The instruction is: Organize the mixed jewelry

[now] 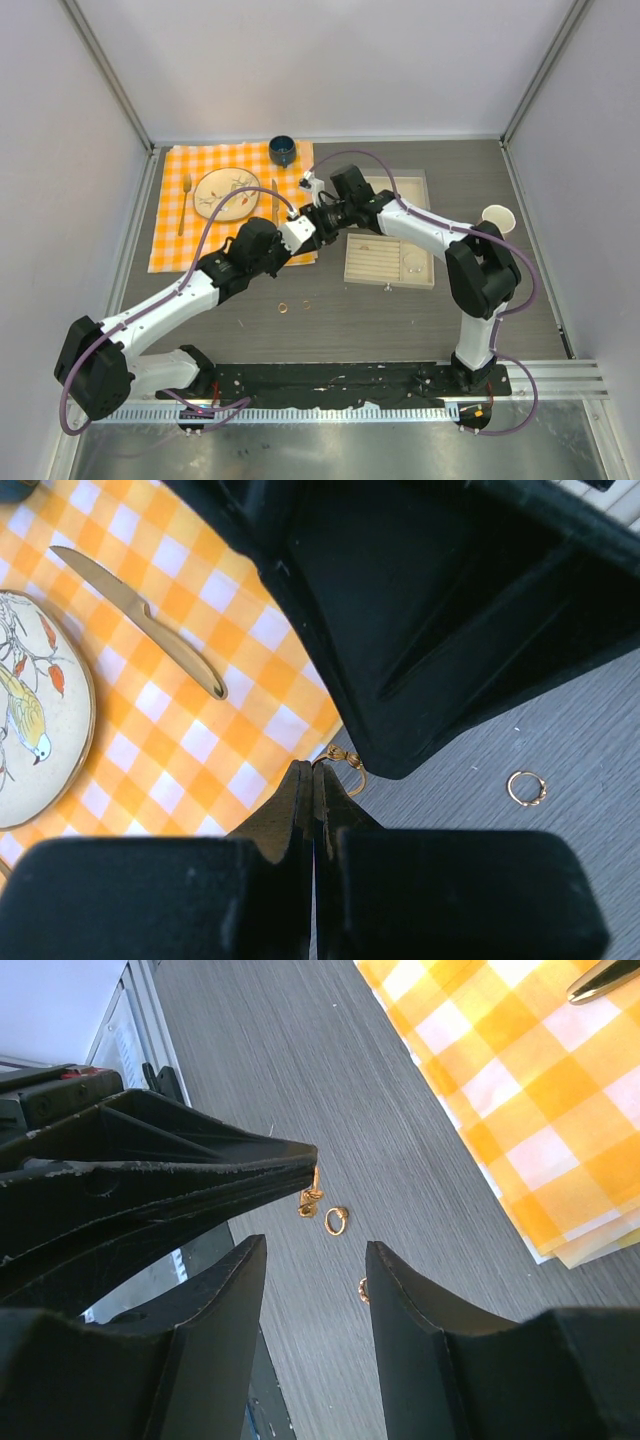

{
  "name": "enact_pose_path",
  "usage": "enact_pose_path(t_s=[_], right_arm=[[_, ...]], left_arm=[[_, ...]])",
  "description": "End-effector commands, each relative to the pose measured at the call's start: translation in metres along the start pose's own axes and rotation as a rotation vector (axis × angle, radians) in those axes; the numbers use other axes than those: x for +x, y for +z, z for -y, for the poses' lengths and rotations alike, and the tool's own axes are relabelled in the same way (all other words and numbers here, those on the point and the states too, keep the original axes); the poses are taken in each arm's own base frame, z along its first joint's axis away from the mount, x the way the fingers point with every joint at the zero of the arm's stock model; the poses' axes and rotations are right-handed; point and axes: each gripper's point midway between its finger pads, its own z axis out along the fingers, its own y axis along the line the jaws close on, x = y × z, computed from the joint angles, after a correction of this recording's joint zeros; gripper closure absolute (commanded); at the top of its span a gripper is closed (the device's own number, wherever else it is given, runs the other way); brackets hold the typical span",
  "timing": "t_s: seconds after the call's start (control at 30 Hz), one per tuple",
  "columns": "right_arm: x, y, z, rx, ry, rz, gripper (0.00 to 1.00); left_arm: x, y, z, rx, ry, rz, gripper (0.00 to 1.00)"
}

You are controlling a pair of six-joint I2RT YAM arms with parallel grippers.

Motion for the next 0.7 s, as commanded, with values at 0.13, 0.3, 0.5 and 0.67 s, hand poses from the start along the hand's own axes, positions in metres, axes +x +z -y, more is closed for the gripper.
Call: enact_pose_path(t_s=[0.13,0.3,0.5,0.67], right_arm=[[-0.022,0.003,-0.017,-0.037,-0.073,0.042,0.51],[-0.020,0.008,-0.017,-0.035,-0.080,0.032,0.52],[-0.019,0.011,-0.015,-0.022,-0.086,0.024,0.53],[-0.019,0.013,-0.013,-0.013,-0.088,0.018,0.54]], left_arm=[[-0.030,-0.008,-0.009,-0.033,-0.016,0.098,1.00],[-0.030,-0.007,-0.009,-0.032,-0.019,0.098,1.00],[-0.031,-0.009,-0.008,-0.027,-0.020,0.105,1.00],[-0.031,-0.009,-0.007,-0.023,-0.019,0.105,1.00]])
